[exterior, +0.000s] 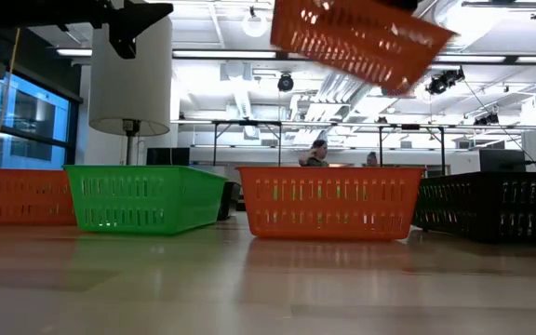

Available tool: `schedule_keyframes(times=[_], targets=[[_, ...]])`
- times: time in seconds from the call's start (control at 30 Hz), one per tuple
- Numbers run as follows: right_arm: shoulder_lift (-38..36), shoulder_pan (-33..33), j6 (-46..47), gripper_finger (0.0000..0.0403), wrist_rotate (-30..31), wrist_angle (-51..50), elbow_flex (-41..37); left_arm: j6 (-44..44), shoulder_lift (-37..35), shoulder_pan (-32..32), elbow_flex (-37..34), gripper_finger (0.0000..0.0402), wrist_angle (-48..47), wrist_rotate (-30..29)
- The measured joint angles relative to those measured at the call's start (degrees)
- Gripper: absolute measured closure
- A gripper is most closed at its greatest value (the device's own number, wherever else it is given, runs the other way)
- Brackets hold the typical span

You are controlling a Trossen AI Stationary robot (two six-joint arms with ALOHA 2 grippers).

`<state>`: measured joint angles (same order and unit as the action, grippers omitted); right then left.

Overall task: Stack baskets by color
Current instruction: Stack the top orange bin on the bottom left orange bin

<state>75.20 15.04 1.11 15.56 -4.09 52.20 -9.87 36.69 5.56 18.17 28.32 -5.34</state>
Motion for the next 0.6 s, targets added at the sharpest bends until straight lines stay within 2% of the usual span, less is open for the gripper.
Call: schedule_keyframes(times=[0.17,0.4,0.6], targets=[[6.0,-3.6,-1.1,0.0403,-9.3,0.1,2.6,0.0,0.0,0.0,0.0,0.0167,0.3,0.0],[10.5,-8.3,-0.9,0.0403,-11.9,0.1,3.0,0.0,0.0,0.0,0.0,0.0167,0.6,-1.2],[12.2,-9.1,2.9,0.0403,-14.2,0.5,3.0,0.0,0.1,0.0,0.0,0.0167,0.1,-1.3]])
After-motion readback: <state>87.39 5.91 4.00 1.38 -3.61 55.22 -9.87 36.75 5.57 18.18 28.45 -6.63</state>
